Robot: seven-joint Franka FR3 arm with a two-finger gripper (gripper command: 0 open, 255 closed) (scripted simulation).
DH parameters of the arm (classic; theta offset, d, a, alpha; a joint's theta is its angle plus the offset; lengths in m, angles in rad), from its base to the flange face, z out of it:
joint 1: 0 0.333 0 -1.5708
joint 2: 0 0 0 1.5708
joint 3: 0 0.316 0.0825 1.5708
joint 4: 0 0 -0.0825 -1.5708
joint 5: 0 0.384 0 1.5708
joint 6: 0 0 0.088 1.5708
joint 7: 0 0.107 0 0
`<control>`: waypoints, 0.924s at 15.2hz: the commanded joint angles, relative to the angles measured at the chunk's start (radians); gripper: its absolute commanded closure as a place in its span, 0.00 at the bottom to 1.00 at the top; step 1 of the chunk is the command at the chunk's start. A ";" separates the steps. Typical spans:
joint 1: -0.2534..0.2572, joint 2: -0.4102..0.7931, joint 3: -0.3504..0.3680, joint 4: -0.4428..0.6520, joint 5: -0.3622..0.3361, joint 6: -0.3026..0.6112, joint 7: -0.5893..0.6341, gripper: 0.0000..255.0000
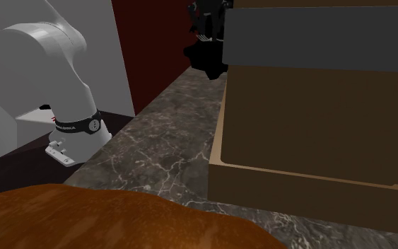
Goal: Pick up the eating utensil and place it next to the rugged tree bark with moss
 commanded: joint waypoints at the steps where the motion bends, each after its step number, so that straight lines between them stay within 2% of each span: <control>1: 0.000 0.006 0.001 -0.024 0.000 0.030 0.002 1.00; 14: 0.000 0.055 0.009 -0.158 -0.004 0.213 0.012 1.00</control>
